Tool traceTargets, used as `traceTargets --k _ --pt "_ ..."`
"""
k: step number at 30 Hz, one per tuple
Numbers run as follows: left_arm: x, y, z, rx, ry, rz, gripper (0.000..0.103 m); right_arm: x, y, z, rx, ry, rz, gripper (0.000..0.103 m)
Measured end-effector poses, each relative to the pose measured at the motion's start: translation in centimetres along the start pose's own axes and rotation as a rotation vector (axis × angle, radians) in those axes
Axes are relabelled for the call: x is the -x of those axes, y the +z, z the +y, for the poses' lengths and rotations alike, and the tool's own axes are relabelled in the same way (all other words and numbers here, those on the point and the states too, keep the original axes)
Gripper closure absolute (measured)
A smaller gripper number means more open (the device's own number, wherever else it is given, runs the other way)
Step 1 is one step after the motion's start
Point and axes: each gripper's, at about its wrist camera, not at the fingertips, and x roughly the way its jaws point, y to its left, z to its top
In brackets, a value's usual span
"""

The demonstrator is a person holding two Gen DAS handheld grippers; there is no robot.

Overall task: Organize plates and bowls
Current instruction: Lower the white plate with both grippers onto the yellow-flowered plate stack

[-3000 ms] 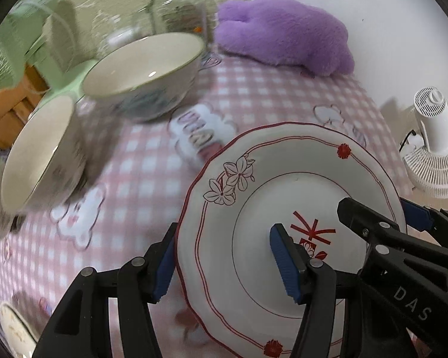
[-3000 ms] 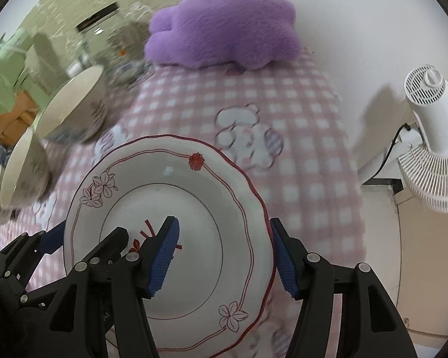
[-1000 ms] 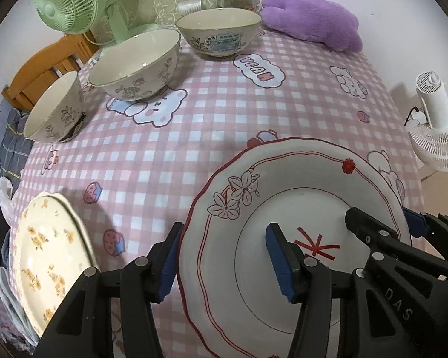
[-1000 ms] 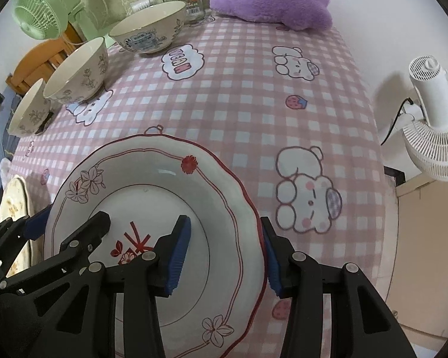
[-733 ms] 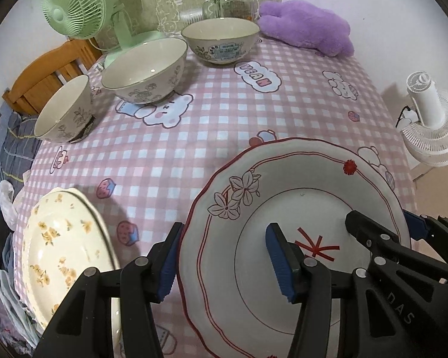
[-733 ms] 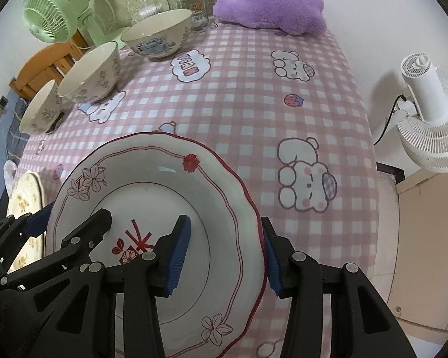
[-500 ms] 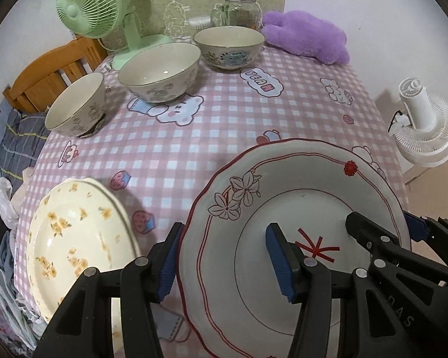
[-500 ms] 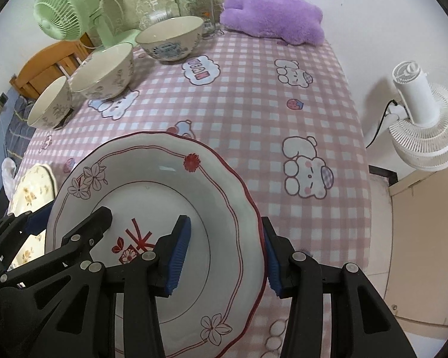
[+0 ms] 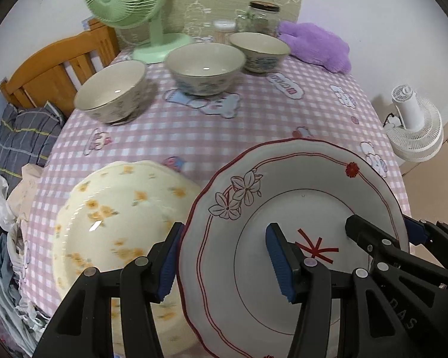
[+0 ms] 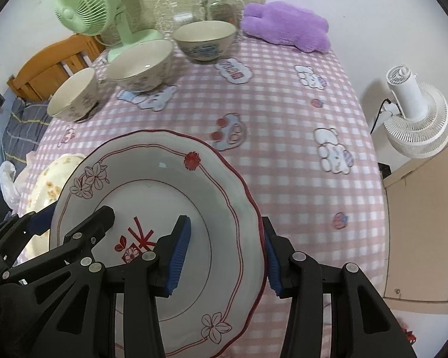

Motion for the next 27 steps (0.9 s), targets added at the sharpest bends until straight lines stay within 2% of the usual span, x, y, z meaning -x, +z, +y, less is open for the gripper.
traceTargets --k 16,27 --pt "0.1 -1.8 9.9 0.029 0.019 0.014 0.048 -1.2 -0.8 10.3 0.016 0.022 0.009 0.053" --pt "-1.5 -2.7 12.7 0.023 0.04 0.041 0.048 -3.5 -1.1 14.0 0.027 -0.006 0.057 0.053"
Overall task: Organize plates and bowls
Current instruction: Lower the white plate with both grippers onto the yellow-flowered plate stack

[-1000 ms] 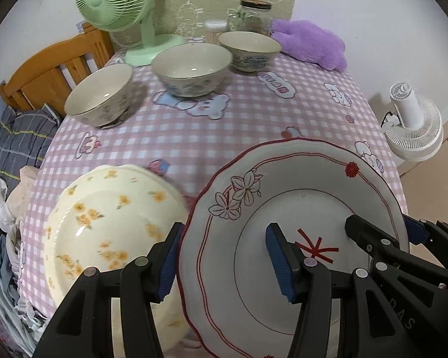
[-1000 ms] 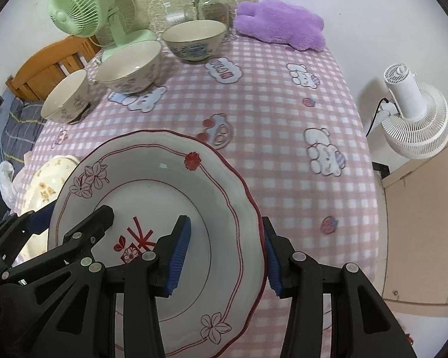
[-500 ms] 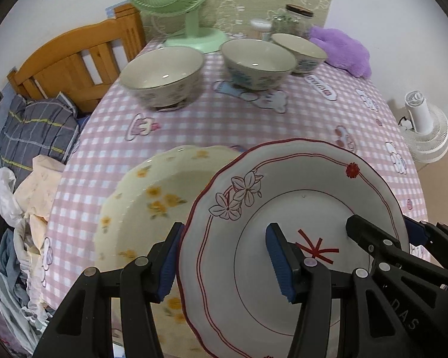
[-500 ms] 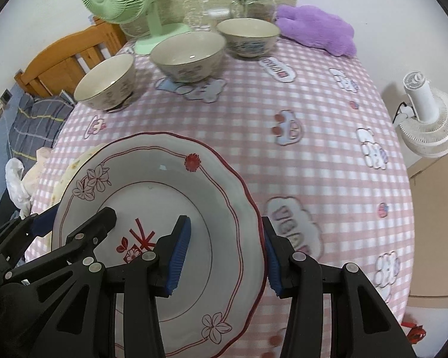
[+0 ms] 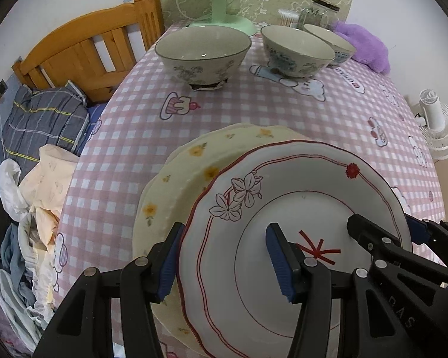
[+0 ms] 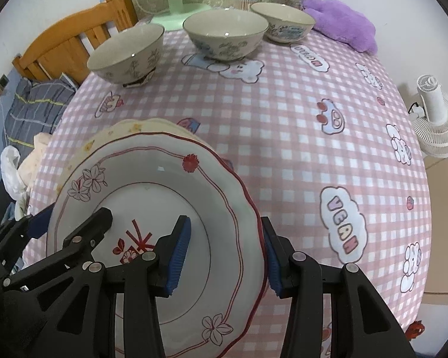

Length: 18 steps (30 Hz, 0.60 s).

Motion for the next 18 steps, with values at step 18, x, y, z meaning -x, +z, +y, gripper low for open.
traceTargets --k 18 --pt "-0.6 0.3 0.2 -0.051 0.029 -0.012 0.048 -0.5 -0.3 -0.6 -0.049 0.044 0.015 0.053"
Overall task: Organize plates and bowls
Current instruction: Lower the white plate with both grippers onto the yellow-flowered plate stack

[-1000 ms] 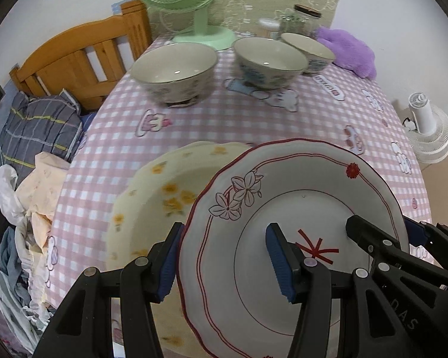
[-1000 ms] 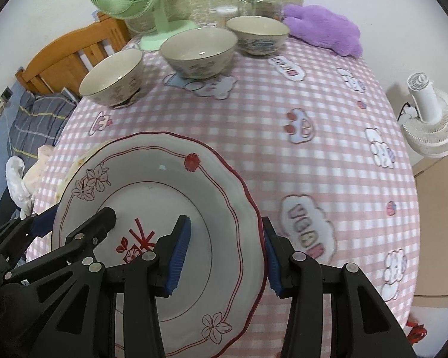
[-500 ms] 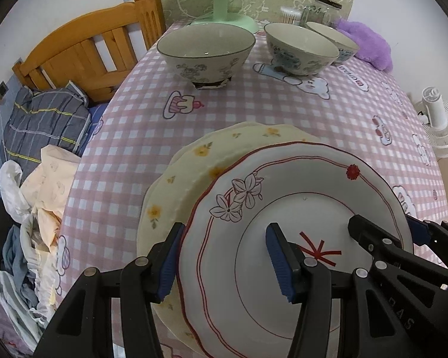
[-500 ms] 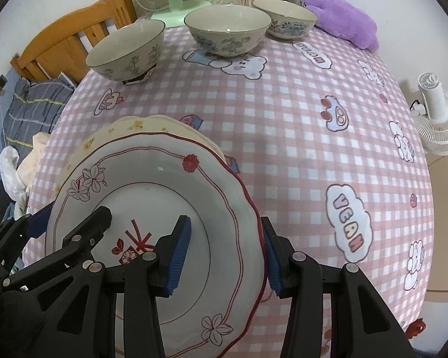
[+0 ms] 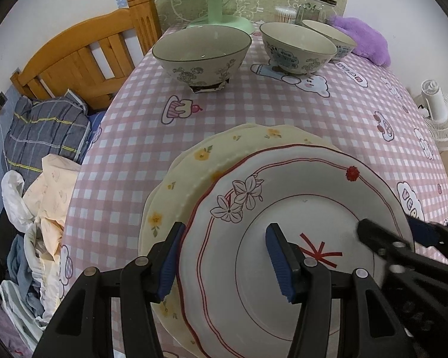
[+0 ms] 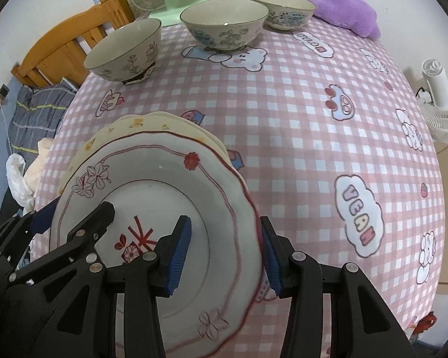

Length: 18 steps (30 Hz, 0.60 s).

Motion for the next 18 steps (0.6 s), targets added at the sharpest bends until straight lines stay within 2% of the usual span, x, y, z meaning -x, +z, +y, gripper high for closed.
traceTargets --k 2,6,7,18 --pt "0.0 -0.1 -0.1 -0.002 0.005 -0.001 0.048 0.9 -0.1 -0.4 -0.011 0.003 -0.022 0.054" --pt "0.0 -0.1 -0.1 0.003 0.008 -0.002 0.048 1.5 -0.1 -1.1 -0.025 0.002 -0.044 0.077" --pt "0.0 -0.1 -0.3 0.003 0.01 -0.003 0.048 1.2 0.0 -1.1 -0.02 0.024 -0.027 0.078" --pt "0.0 -0.1 -0.3 0.007 0.02 -0.001 0.047 0.9 -0.2 -1.1 -0.011 0.023 -0.012 0.076"
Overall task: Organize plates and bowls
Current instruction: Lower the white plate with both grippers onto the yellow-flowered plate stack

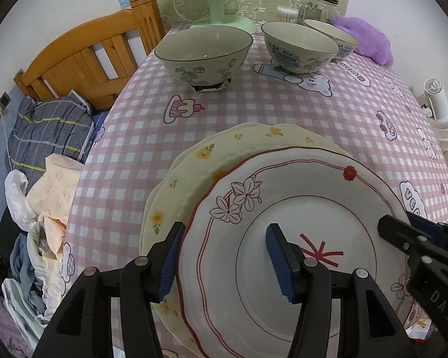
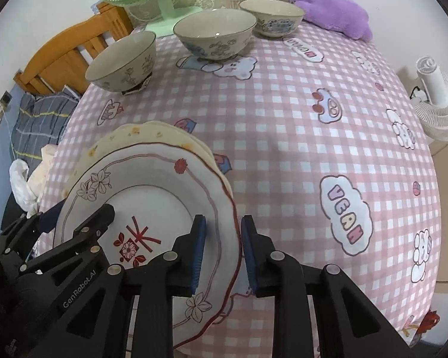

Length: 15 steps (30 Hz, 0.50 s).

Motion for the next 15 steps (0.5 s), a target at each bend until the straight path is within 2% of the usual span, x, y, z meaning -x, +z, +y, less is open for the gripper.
traceTargets --k 6,10,15 --pt "0.4 0.0 0.0 0.014 -0.013 0.004 0.047 0.2 0.0 0.3 0.016 -0.017 -0.018 0.076" --pt "1.2 0.6 0.4 0.034 -0.001 -0.024 0.048 0.7 0.6 0.7 0.025 -0.014 -0.039 0.076" --pt "0.6 1.0 1.3 0.049 0.027 -0.022 0.048 0.1 1.3 1.5 0.027 -0.001 -0.035 0.075"
